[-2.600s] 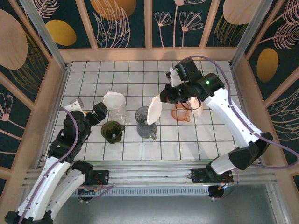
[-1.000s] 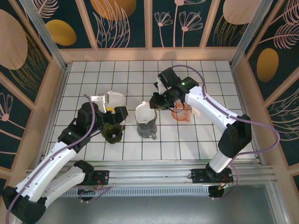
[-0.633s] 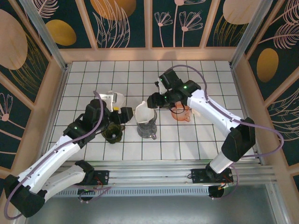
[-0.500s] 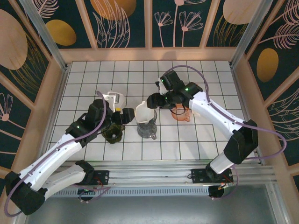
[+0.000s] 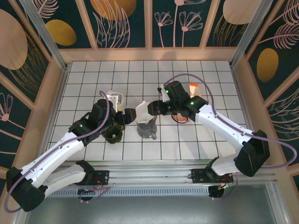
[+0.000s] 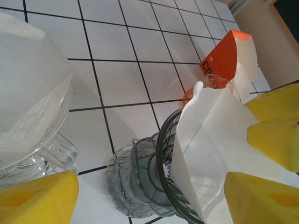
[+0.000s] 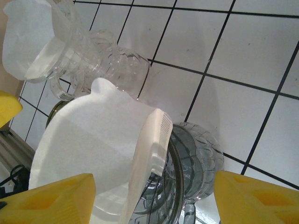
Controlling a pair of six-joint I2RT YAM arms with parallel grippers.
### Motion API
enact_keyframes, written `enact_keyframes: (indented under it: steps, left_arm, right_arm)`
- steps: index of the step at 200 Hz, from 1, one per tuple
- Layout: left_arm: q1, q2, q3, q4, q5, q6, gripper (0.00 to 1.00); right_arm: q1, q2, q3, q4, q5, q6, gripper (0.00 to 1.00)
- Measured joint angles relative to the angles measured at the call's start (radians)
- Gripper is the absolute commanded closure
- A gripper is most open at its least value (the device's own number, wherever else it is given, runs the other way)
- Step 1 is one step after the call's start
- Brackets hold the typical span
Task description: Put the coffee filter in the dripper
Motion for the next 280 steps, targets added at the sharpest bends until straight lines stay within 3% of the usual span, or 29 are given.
enact_keyframes:
  steps: [184, 280]
  left_arm:
    - [-0.005, 0.056, -0.063, 0.041, 0.044, -0.050, 0.22]
    - [-0.005, 0.065, -0.087, 0.050, 0.040, -0.050, 0.19]
  right_arm:
    - [0.017, -0.008, -0.105, 0.090, 0.026, -0.006, 0.32]
    - [0.021, 0.000, -0.167, 0.126, 0.025, 0.004, 0.33]
